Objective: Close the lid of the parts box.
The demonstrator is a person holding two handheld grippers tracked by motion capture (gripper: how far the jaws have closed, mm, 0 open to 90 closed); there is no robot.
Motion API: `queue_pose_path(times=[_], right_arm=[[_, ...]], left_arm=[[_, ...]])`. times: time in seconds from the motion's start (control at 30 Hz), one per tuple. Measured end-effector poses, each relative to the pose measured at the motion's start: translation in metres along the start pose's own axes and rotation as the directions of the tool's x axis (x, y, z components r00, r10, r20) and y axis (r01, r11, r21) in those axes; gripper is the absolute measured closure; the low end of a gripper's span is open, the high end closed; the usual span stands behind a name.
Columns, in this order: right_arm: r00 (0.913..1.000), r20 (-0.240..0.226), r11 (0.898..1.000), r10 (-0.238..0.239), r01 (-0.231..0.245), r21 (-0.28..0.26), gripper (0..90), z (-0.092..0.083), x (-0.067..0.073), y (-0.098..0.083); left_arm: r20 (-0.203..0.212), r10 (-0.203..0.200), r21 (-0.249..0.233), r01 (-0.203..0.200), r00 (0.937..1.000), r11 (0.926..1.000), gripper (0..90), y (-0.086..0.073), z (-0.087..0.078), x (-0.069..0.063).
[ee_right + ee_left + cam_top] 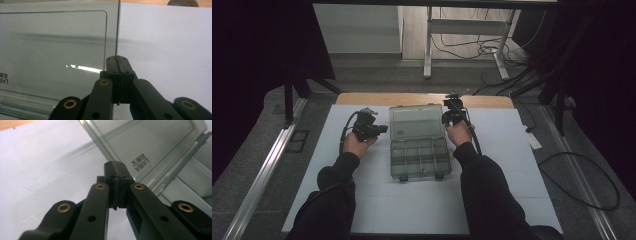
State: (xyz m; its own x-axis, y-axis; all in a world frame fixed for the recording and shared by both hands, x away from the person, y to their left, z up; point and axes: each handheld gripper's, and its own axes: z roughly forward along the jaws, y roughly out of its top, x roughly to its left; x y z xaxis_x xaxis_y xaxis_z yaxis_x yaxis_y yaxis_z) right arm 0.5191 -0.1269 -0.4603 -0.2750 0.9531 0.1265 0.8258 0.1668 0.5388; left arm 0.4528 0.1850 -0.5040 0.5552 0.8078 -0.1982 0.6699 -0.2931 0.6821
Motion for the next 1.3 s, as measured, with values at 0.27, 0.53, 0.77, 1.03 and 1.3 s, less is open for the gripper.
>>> queue_pose_path(times=[0.27, 0.53, 0.77, 1.03, 1.3], right_arm=[[1.0, -0.005, 1.0, -0.007, 0.007, -0.028, 88.8, -0.006, 0.0, -0.004], [0.9998, -0.007, 0.998, -0.018, 0.018, -0.06, 88.8, -0.011, 0.001, -0.007], [0.9996, -0.012, 0.996, -0.027, 0.025, -0.083, 88.8, -0.018, 0.001, -0.011], [0.9989, -0.016, 0.992, -0.045, 0.042, -0.116, 88.8, -0.027, 0.004, -0.017], [0.9971, -0.025, 0.986, -0.072, 0.068, -0.15, 88.4, -0.036, 0.002, -0.025]], left_arm=[[-0.02, -0.017, 0.044, 0.018, 0.9997, 0.9989, 88.5, 0.003, 0.022, 0.004], [-0.012, -0.021, 0.053, 0.022, 0.9997, 0.9984, 88.6, 0.007, 0.036, 0.004], [0.025, -0.06, 0.007, 0.06, 0.9979, 0.9982, 88.5, 0.01, 0.037, 0.007], [0.051, -0.081, -0.062, 0.084, 0.9954, 0.9946, 88.6, 0.018, 0.03, 0.01], [0.093, -0.06, -0.093, 0.069, 0.9938, 0.9933, 88.6, 0.02, 0.022, 0.008]])
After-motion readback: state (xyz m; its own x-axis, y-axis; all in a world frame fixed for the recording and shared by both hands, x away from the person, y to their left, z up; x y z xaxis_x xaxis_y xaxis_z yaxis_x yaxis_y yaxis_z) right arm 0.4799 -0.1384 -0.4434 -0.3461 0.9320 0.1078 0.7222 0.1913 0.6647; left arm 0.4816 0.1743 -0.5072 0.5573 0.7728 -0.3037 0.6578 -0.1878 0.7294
